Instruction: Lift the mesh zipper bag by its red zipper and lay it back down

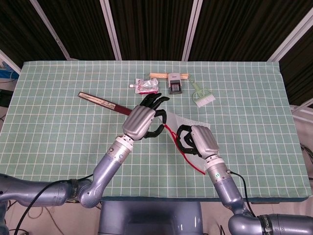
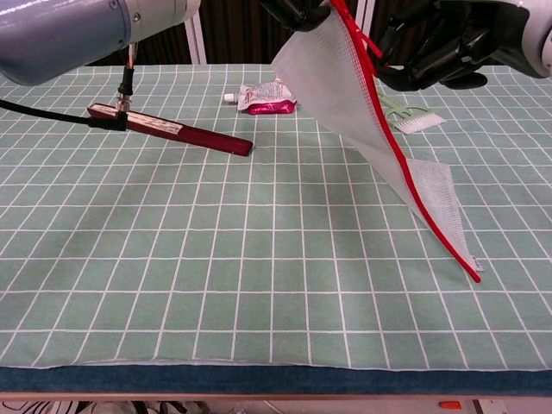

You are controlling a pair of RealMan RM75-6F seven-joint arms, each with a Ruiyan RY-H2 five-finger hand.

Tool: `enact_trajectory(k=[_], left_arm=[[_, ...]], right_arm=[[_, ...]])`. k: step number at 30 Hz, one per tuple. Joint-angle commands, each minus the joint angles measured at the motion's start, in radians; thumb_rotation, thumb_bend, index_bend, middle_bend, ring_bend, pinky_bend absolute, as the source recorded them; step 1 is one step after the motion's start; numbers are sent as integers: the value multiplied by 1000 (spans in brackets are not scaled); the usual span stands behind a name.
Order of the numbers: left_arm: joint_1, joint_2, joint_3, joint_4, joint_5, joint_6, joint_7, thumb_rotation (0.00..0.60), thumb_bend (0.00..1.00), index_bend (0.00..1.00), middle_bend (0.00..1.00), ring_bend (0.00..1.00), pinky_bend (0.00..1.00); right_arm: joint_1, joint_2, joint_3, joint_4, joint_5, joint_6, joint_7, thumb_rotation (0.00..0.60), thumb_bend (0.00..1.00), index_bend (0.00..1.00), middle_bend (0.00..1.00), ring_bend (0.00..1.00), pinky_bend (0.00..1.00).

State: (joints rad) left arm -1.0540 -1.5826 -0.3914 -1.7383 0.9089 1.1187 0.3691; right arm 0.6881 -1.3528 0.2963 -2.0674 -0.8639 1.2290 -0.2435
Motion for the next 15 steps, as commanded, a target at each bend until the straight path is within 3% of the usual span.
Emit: enact_trajectory(k=[1,15], left_arm=[[-3,-7,-9,-2,-4,9,3,600,413,637,135,0,50],[9,-9,-61,-11,38,72,-37,600,413,646,142,0,50]], right_arm=[[-6,3,-4,-1,-3,2,3,600,619,747,1000,1000,942],[-30,15,-12,18,8,4,10,600,619,747,1000,1000,942]])
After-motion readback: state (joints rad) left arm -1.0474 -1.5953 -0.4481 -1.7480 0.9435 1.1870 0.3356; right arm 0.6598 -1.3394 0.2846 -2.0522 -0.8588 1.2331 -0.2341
